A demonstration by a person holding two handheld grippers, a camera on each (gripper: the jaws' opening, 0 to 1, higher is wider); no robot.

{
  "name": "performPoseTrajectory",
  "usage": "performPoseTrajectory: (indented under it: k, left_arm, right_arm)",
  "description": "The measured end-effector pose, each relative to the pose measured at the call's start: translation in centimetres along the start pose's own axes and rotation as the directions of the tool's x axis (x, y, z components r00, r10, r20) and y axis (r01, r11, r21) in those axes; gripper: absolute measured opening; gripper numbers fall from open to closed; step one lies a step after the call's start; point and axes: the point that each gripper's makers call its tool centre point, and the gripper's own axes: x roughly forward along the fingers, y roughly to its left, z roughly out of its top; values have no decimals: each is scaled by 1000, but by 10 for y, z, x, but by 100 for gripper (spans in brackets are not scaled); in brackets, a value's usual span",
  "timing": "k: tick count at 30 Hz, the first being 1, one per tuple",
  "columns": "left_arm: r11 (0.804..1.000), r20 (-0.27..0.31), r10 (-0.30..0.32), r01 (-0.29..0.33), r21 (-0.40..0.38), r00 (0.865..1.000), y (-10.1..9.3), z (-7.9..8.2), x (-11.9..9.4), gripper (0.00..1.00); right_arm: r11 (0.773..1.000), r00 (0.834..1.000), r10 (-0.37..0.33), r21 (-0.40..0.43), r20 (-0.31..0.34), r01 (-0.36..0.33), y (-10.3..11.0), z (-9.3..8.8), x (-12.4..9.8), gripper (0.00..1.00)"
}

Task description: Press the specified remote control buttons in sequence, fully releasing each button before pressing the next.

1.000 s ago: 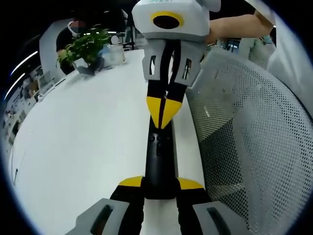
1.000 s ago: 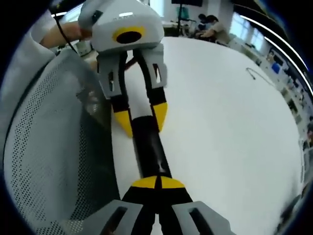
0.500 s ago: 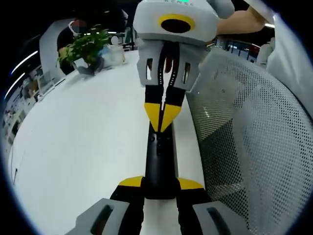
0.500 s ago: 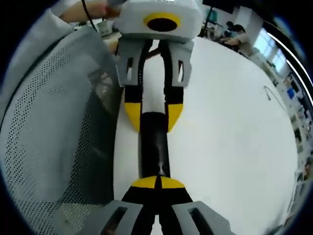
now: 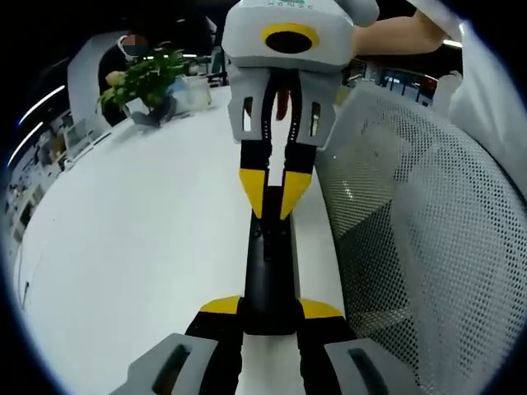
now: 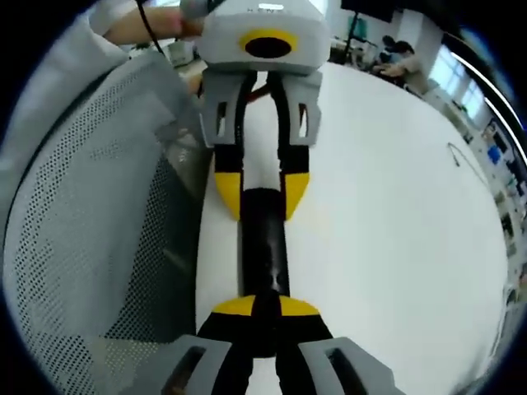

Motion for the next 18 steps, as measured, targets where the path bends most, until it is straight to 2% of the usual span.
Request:
performPoseTrajectory:
  k: [7, 9, 18]
  left_arm:
    - [1000, -5, 0, 0, 7, 1000, 0, 0, 0, 24]
    - [1000, -8, 0, 1, 10, 1000, 0, 0, 0, 24]
    - [1000, -10, -2, 3, 16, 1000, 0, 0, 0, 24]
  right_arm:
    - [999, 999, 33, 17, -12, -32, -1, 0, 2, 5]
    - [999, 999, 43, -17, -27, -44, 0, 0, 2, 5]
    - [998, 998, 59, 21, -24, -59, -1, -1, 1, 5]
